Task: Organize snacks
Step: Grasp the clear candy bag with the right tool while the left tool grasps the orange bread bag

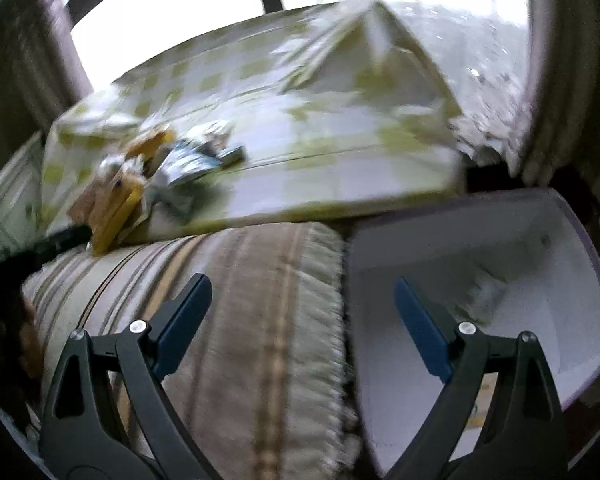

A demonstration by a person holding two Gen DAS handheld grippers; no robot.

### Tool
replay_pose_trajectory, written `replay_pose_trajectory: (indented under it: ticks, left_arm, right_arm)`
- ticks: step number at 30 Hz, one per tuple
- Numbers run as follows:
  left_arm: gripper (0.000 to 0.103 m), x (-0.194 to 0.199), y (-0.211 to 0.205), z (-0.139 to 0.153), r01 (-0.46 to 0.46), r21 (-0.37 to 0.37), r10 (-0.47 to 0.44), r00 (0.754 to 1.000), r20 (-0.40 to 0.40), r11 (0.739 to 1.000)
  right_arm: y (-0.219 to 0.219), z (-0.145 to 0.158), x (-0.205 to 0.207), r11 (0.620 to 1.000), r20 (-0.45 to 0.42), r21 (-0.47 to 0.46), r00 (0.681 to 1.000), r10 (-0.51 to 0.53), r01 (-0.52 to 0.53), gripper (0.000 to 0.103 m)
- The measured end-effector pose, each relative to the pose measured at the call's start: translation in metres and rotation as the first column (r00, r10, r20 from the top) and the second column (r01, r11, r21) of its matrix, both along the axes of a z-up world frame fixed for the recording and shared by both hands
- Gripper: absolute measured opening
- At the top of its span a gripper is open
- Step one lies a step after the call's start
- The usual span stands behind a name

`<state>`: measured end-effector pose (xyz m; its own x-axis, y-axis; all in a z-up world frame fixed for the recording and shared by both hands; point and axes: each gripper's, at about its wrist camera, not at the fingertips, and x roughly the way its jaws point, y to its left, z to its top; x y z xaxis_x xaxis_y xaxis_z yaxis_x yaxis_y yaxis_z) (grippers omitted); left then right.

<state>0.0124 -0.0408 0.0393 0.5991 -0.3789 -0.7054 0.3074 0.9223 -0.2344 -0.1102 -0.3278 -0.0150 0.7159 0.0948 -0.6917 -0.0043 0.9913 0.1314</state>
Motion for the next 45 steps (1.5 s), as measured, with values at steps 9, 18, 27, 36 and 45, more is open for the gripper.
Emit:
replay_pose_trajectory:
  ticks: [9, 18, 27, 36, 45]
  left_arm:
    - [0.073, 0.034, 0.005, -0.005, 0.075, 0.045, -0.076, 0.997, 0.022, 0.996]
    - [0.073, 0.063, -0.007, -0.019, 0.154, 0.128, -0.147, 0.987, -0.061, 0.980]
    - [0.056, 0.061, -0.003, -0.022, 0.148, 0.102, -0.141, 0.987, -0.074, 0.984]
    - [0.054, 0.037, 0.014, -0.017, 0.072, 0.020, -0.071, 0.996, -0.053, 0.997]
    - [0.053, 0.018, 0.021, -0.013, 0.015, -0.004, -0.015, 0.999, -0.029, 1.000]
  right_arm:
    - [0.050, 0.001, 0.048, 0.996, -0.040, -0.002, 0.996, 0.086, -0.086, 0.094]
    - [0.071, -0.002, 0.085, 0.997, -0.077, 0.069, 0.996, 0.052, -0.047, 0.094]
    - [0.092, 0.000, 0.115, 0.988, -0.074, 0.151, 0.997, -0.010, 0.021, 0.094]
    - [0.115, -0.002, 0.145, 0.986, -0.067, 0.153, 0.996, -0.063, 0.073, 0.094]
    - [0.134, -0.014, 0.170, 0.996, -0.115, 0.064, 0.991, -0.061, 0.068, 0.078]
